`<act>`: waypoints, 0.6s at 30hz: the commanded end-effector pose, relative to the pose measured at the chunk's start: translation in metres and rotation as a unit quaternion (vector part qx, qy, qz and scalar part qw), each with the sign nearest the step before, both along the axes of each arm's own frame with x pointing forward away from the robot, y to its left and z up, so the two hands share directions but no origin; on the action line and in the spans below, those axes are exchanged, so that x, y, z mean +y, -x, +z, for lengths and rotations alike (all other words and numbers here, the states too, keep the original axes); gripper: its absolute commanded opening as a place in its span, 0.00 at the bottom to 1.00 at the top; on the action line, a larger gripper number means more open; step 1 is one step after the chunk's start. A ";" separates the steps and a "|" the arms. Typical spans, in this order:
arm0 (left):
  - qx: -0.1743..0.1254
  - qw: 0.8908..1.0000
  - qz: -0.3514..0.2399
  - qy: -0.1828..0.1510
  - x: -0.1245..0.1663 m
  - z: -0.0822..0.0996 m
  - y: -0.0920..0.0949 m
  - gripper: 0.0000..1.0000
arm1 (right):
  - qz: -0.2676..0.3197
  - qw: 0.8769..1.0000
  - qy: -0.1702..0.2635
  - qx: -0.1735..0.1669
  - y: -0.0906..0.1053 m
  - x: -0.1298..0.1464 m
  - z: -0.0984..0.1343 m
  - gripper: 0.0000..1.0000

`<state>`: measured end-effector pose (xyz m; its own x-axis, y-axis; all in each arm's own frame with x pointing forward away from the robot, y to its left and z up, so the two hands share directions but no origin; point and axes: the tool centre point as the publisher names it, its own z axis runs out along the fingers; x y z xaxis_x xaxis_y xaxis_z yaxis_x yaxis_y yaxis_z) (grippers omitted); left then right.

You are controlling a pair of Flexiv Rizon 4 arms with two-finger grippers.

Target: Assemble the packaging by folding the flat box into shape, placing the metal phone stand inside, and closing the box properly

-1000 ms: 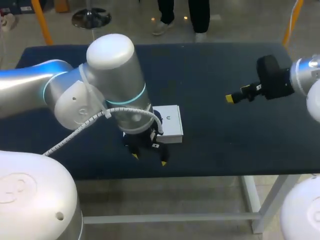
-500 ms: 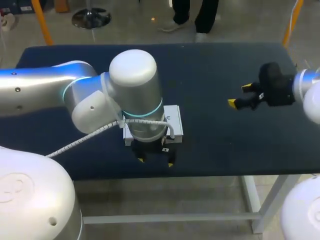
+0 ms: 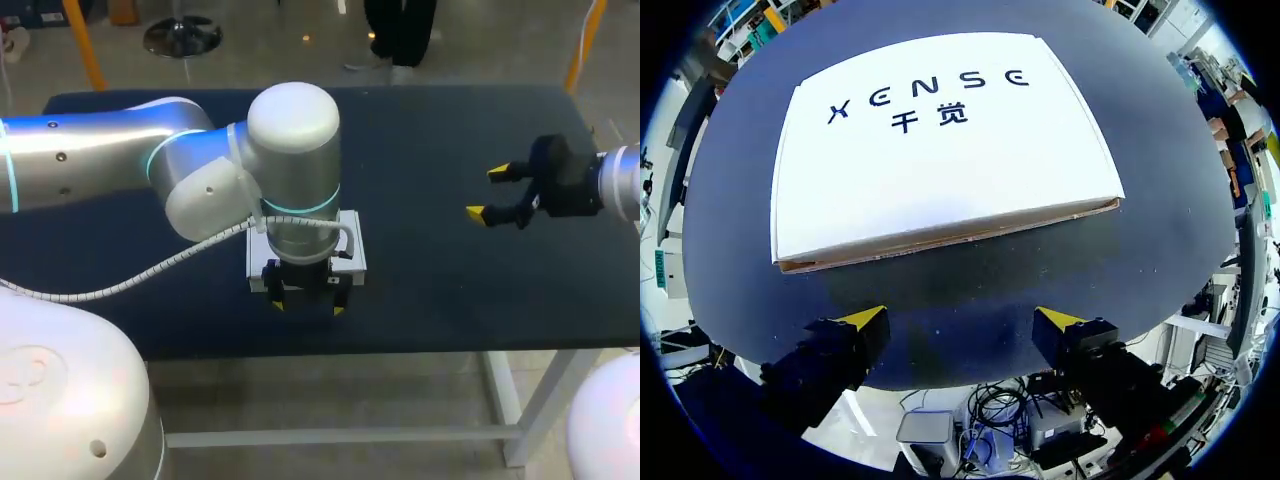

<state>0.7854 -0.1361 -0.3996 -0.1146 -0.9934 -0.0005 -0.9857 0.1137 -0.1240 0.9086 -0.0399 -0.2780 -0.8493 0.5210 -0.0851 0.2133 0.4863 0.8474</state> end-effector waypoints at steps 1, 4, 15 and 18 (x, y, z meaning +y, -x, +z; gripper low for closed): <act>0.002 1.000 0.011 -0.008 -0.001 -0.002 -0.009 1.00 | 0.034 0.993 -0.099 -0.050 0.001 -0.006 -0.002 1.00; 0.002 1.000 0.021 -0.006 0.002 -0.004 -0.017 1.00 | 0.044 0.992 -0.109 -0.047 0.000 -0.008 -0.006 1.00; 0.007 0.999 0.034 -0.001 -0.004 -0.008 -0.041 1.00 | 0.044 0.992 -0.109 -0.047 0.000 -0.008 -0.006 1.00; 0.004 0.999 0.042 -0.009 -0.006 -0.009 -0.050 1.00 | 0.044 0.992 -0.109 -0.047 0.000 -0.008 -0.006 1.00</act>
